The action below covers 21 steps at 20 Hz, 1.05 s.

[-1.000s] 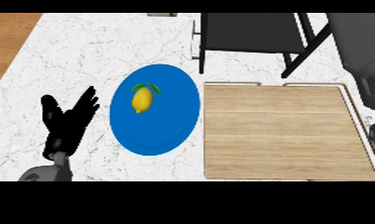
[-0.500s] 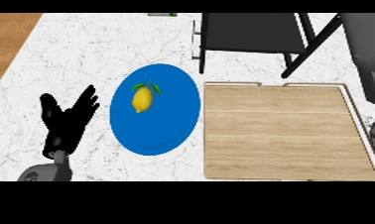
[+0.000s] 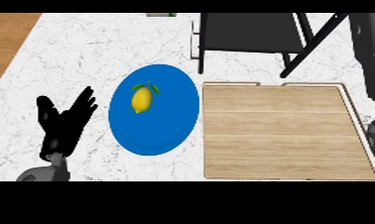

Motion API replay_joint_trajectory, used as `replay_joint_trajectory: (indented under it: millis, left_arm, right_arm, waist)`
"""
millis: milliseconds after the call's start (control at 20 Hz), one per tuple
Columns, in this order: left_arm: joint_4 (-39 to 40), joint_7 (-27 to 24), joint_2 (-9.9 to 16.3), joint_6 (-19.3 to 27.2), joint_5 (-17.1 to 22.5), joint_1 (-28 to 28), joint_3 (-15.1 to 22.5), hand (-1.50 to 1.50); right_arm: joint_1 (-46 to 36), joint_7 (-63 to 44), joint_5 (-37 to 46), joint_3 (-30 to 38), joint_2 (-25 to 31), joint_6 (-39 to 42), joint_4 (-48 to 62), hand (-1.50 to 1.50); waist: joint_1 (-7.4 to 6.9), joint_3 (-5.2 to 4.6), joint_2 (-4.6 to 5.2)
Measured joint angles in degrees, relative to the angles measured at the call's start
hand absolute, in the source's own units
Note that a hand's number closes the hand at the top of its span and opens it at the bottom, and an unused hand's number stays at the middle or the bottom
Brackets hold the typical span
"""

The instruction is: Pick the tomato from the tray and place it in the tiered shelf

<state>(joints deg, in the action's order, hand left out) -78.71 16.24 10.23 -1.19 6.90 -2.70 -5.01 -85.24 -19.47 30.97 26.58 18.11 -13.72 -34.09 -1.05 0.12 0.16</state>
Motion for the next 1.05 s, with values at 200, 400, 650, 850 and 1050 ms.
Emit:
replay_joint_trajectory:
  millis: [200,400,650,850,1050]
  left_arm:
    - [0.0,0.4,0.1,-0.1,0.1,-0.4,-0.2,0.00]
    - [-0.6,0.8,-0.2,0.3,-0.4,0.3,0.1,0.00]
    - [-0.5,1.3,-0.2,0.6,-0.4,0.2,-0.3,0.00]
    - [0.0,0.1,-0.1,0.3,-0.5,0.6,-0.6,0.00]
    - [0.6,-0.8,-0.5,0.2,-0.5,0.5,-0.8,0.00]
  right_arm:
    - [0.3,0.2,-1.1,2.0,3.0,-3.2,-0.6,-1.50]
    - [0.9,-1.8,-0.1,2.4,6.4,-7.0,-1.1,-1.50]
    - [4.7,-2.8,-2.6,5.4,11.6,-7.7,-4.2,-1.50]
    - [7.3,-4.4,-6.2,7.9,16.2,-4.1,-6.8,-1.50]
    - [11.8,-3.5,-10.2,9.7,20.0,1.2,-9.4,-1.50]
  waist:
    - [0.10,0.01,0.03]
    - [0.33,-0.01,-0.09]
    - [1.09,0.04,-0.32]
    - [1.30,0.10,-0.44]
    - [1.35,0.12,-0.49]
